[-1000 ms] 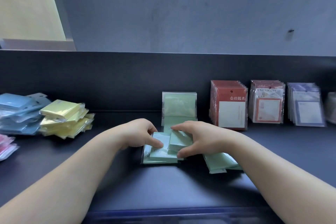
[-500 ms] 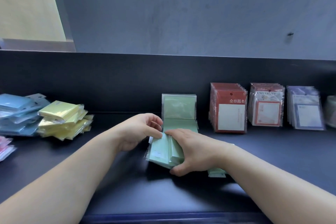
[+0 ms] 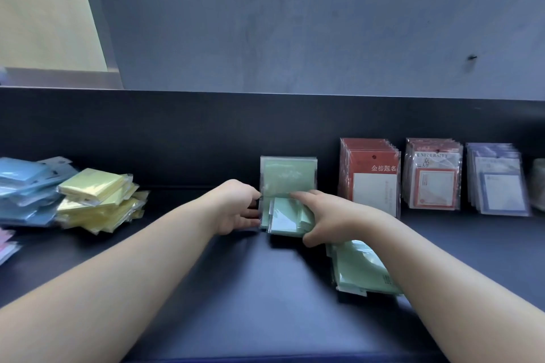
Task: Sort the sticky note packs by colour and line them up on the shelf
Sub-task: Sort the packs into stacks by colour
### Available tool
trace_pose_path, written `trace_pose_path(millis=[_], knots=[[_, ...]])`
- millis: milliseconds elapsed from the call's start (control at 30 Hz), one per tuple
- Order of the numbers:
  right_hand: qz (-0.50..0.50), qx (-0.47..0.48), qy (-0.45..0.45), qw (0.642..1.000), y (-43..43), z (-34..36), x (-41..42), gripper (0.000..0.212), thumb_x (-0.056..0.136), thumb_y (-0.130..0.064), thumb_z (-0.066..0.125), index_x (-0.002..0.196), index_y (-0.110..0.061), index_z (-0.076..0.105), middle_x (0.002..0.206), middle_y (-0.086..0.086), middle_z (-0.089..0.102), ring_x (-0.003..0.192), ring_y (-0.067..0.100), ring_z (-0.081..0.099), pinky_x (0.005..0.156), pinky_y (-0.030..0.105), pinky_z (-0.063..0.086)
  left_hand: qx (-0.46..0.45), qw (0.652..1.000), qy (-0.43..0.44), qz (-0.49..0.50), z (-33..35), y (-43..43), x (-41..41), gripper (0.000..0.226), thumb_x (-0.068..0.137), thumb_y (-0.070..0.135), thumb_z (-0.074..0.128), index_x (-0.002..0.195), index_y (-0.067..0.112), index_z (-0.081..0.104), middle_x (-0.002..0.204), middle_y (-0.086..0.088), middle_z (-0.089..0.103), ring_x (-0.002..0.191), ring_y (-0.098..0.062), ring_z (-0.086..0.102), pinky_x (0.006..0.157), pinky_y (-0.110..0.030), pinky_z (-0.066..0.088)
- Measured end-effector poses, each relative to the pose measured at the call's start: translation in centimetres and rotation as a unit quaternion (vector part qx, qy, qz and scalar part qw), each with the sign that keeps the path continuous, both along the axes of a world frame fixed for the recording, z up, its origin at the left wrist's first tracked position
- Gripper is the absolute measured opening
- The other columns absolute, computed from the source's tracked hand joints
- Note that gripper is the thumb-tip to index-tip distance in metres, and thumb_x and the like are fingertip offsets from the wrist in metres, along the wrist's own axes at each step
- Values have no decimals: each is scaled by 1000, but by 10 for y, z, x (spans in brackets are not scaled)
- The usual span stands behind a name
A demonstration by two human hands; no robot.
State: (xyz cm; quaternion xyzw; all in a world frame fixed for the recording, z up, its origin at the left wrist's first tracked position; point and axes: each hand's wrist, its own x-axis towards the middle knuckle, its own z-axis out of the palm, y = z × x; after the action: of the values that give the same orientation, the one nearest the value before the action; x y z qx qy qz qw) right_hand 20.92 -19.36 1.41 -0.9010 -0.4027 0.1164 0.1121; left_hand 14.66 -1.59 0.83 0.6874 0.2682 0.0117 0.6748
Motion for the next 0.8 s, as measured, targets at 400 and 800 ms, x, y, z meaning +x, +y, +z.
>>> trace_pose_path(millis=[400, 800], knots=[[17, 33, 24, 999, -8, -4, 8, 97, 68, -24, 74, 148, -28, 20, 137, -8, 33, 119, 13, 44, 94, 26, 46, -11, 998, 50, -22, -12, 4, 13, 21, 86, 20, 66, 104, 9, 62, 84, -4, 50, 54, -8, 41, 38, -16, 35], [-1, 83, -186, 979, 4, -12, 17, 96, 77, -34, 74, 150, -31, 11, 148, -7, 22, 137, 18, 20, 106, 34, 37, 150, 978, -141, -29, -5, 3, 29, 47, 80, -1, 70, 120, 11, 46, 108, -6, 67, 95, -17, 65, 78, -27, 50]])
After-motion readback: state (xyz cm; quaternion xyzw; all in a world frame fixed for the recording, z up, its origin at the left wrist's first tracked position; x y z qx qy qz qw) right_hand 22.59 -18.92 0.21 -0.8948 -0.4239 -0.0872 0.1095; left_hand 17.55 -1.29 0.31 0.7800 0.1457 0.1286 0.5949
